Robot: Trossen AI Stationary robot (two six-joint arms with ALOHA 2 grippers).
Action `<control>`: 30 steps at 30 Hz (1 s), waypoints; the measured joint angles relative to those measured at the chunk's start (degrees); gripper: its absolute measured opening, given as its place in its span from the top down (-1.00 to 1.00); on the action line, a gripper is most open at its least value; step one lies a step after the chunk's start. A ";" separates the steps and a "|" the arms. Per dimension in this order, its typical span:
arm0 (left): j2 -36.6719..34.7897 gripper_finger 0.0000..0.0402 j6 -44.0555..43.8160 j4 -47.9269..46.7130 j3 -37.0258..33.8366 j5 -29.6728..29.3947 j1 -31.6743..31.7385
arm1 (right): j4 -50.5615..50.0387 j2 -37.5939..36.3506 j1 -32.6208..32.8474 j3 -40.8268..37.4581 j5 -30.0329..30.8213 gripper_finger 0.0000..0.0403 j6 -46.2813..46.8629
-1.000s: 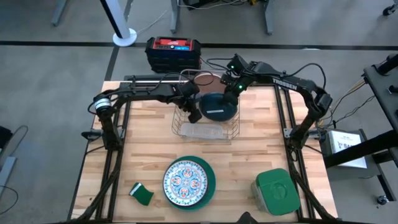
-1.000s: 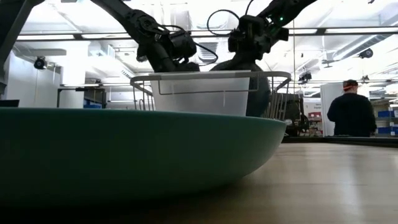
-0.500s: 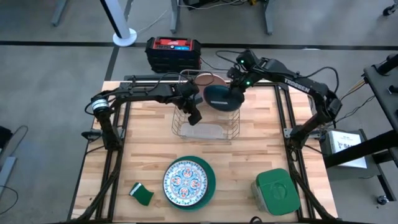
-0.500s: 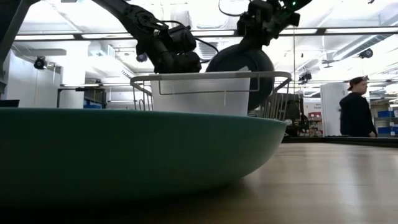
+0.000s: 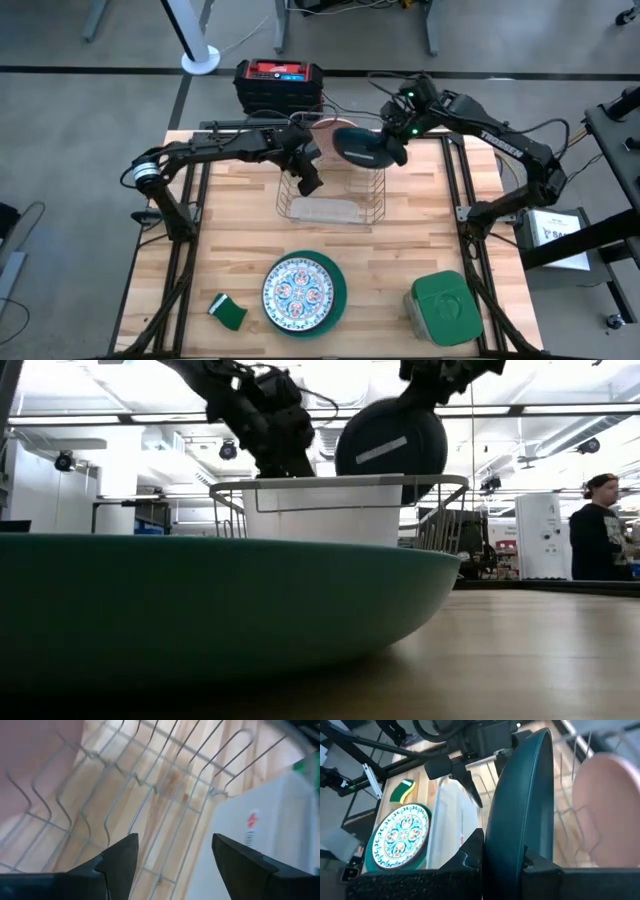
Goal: Sort dishes
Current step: Put the dark green plate in the dishwasher rack
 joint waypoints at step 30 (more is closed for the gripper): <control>-10.93 -0.22 -3.81 23.50 0.00 18.27 10.51 | 11.56 -10.16 34.05 -14.17 75.27 0.94 -39.97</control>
